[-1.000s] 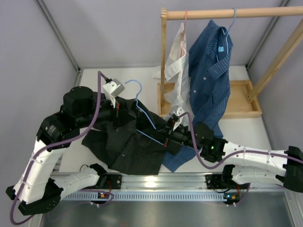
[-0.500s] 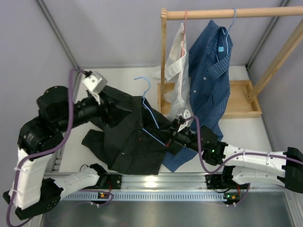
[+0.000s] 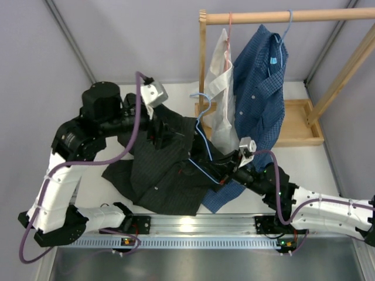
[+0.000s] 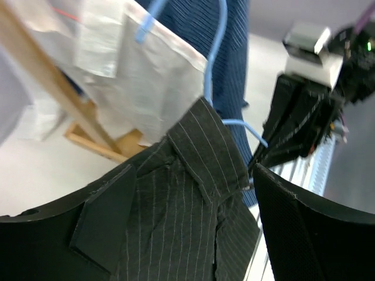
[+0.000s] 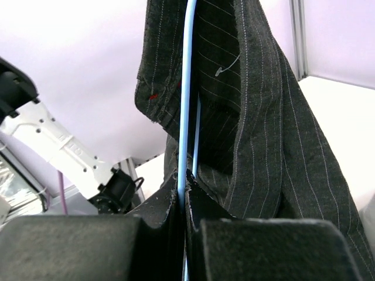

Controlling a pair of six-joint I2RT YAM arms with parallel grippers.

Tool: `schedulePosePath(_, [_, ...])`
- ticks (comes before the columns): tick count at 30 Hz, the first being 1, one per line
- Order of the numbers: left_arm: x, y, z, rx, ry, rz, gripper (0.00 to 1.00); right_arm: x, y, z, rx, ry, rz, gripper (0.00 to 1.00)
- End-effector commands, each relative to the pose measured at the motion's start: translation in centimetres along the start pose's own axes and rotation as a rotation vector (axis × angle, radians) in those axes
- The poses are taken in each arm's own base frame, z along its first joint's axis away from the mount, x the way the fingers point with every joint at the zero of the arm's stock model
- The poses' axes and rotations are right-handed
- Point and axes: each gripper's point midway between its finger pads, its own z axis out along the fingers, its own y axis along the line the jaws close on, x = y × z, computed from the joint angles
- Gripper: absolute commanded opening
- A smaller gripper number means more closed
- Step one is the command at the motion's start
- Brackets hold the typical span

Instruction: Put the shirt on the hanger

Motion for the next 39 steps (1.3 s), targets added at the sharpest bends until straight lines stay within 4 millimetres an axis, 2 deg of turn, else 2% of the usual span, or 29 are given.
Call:
schedulePosePath(1, [-0.1,-3.6,-0.2,0.239,-0.045,0.151,0.85,-2.4,1.7,-1.1,-0.067,-0.078,0.031,0.00])
schedulePosePath(3, [-0.4,-3.7,0.1,0.254,-0.063,0.174,0.85,-2.2,2.0,-1.9,-0.093,-0.081,0.035,0.00])
schedulePosePath(5, [-0.5,-2.7,0.6,0.210,-0.064,0.181,0.85,-1.9,2.2,-2.3,-0.109,-0.076,0.030,0.00])
schedulePosePath(6, [-0.6,-2.5,1.0,0.205,-0.066,0.184,0.85,-1.9,3.0,-2.7,-0.156,-0.070,0.027,0.00])
schedulePosePath(14, [1.3,-4.4,2.1,0.363,-0.039,0.170,0.81,-0.6,4.3,-3.7,-0.244,-0.014,0.017,0.00])
schedulePosePath(26, [3.5,-5.2,2.3,0.421,-0.011,0.167,0.73,-0.5,6.7,-5.1,-0.385,0.021,-0.011,0.00])
schedulePosePath(32, [4.7,-7.7,0.8,0.549,-0.029,0.153,0.63,-0.4,7.7,-5.5,-0.447,0.035,-0.024,0.00])
schedulePosePath(36, [5.5,-8.3,0.8,0.587,-0.013,0.112,0.57,0.0,8.8,-5.8,-0.520,0.061,-0.051,0.00])
schedulePosePath(37, [6.0,-8.4,0.8,0.597,-0.003,0.098,0.53,-0.1,8.8,-5.7,-0.524,0.060,-0.059,0.00])
schedulePosePath(38, [6.1,-8.6,0.8,0.609,-0.003,0.092,0.34,0.1,8.9,-5.7,-0.529,0.066,-0.062,0.00])
schedulePosePath(39, [6.3,-8.7,0.7,0.614,0.002,0.083,0.30,0.1,8.9,-5.7,-0.530,0.069,-0.065,0.00])
